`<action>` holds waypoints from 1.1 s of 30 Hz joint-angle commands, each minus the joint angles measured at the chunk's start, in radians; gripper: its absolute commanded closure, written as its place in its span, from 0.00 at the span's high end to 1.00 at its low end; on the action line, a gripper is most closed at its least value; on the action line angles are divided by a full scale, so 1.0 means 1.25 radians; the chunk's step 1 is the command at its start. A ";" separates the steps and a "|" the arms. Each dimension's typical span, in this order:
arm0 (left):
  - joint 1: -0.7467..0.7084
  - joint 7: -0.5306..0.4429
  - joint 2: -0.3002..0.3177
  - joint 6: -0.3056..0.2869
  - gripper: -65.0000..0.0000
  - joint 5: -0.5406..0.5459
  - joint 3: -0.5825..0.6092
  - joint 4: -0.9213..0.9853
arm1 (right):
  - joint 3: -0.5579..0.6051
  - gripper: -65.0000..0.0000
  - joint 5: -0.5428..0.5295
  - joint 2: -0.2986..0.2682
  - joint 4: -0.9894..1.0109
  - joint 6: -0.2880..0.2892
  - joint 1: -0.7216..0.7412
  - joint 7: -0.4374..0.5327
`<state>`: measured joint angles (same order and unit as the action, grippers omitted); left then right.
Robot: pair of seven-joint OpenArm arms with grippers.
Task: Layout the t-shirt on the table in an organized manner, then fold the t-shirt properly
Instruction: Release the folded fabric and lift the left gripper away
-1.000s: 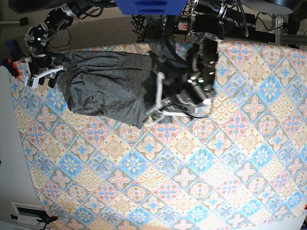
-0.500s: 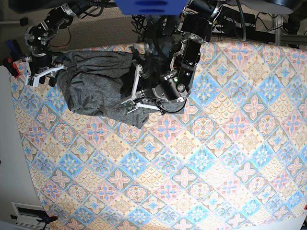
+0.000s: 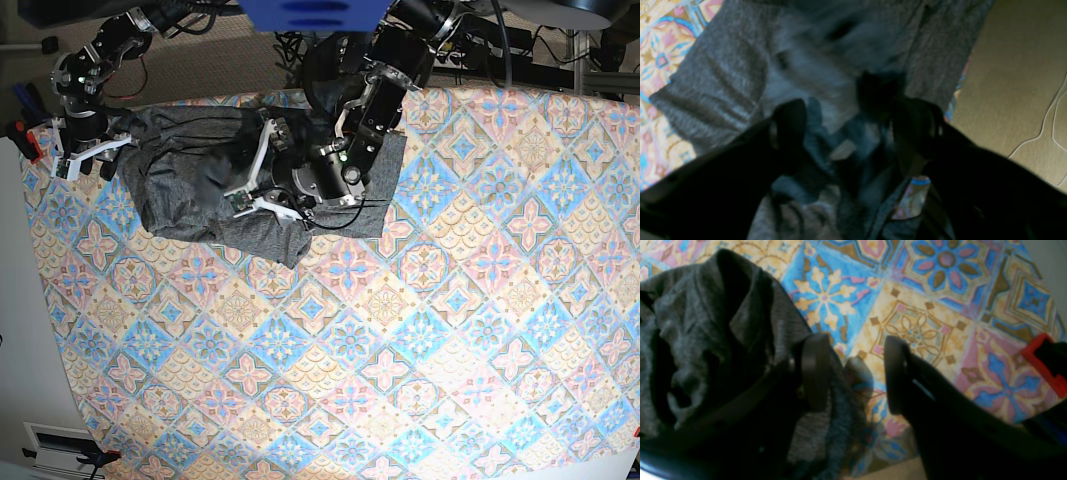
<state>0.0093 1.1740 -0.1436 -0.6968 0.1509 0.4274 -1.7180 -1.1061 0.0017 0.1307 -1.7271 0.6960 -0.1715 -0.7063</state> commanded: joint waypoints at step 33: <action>-0.236 -0.109 0.187 -0.001 0.57 0.005 -0.476 -0.291 | -0.001 0.70 -0.151 -0.011 -0.004 0.002 0.009 -0.053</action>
<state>-0.2913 1.0573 0.0849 -0.7002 0.1486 -0.1669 -2.0651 -1.1061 -0.1749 0.1284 -1.7203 0.6956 -0.1661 -0.7937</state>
